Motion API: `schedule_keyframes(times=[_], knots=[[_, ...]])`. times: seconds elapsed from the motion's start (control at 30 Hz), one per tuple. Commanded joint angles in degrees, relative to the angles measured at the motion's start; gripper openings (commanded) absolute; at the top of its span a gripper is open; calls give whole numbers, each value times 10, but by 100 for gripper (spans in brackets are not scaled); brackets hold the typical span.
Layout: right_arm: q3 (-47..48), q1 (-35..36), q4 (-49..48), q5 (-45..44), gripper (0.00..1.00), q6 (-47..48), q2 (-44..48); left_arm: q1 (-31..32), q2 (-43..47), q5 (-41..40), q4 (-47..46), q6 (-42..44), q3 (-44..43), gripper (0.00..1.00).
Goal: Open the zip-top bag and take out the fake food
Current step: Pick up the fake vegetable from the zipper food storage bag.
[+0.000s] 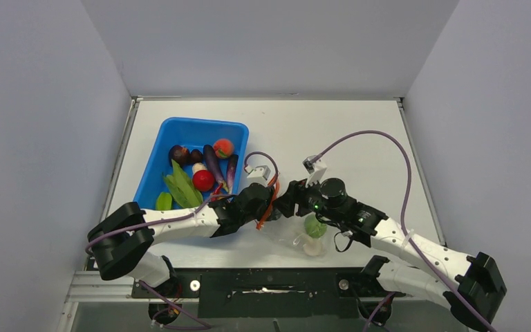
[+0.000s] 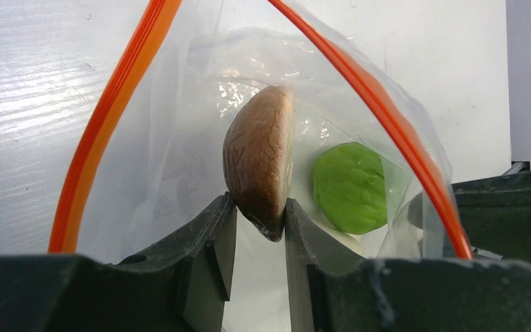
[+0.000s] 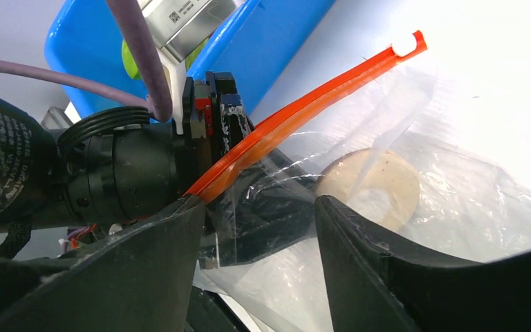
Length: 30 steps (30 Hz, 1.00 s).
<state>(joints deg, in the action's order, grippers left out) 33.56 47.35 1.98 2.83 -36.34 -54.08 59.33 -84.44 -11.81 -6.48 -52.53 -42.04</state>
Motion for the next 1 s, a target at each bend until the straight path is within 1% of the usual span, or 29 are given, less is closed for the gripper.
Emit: schedule_keyframes(times=[0.0, 0.1, 0.17, 0.2, 0.33, 0.4, 0.47, 0.5, 0.57, 0.67, 0.8, 0.87, 0.97], knots=[[29, 6, -66, 14, 56, -3, -16, 3, 19, -8, -32, -2, -14, 0], [39, 8, -65, 33, 48, 6, -31, 4, 20, -8, -33, -3, -12, 0], [46, 9, -56, 41, 40, 15, -36, 3, 21, -7, -32, -3, -12, 0], [46, 9, -55, 53, 38, 22, -37, 3, 21, -7, -31, -3, -12, 0], [41, 9, -61, 90, 36, 36, -28, 3, 25, -11, -30, -5, -4, 0], [40, 9, -59, 93, 40, 36, -21, 4, 27, -12, -31, -5, -2, 0], [40, 9, -60, 84, 53, 27, -15, 3, 27, -13, -31, -5, -2, 0], [40, 9, -63, 76, 58, 18, -13, 3, 27, -13, -31, -5, -4, 0], [40, 9, -70, 67, 61, 5, -14, 3, 26, -13, -31, -5, -5, 0], [46, 9, -67, 59, 61, -2, -27, 3, 25, -11, -32, -5, -5, 0], [66, 10, -27, 18, 52, -5, -46, 4, 26, -12, -31, -5, -5, 0], [68, 11, -19, 20, 42, 4, -51, 4, 29, -15, -28, -4, -6, 0], [68, 11, -16, 24, 33, 9, -48, 4, 33, -24, -18, 0, -7, 0]])
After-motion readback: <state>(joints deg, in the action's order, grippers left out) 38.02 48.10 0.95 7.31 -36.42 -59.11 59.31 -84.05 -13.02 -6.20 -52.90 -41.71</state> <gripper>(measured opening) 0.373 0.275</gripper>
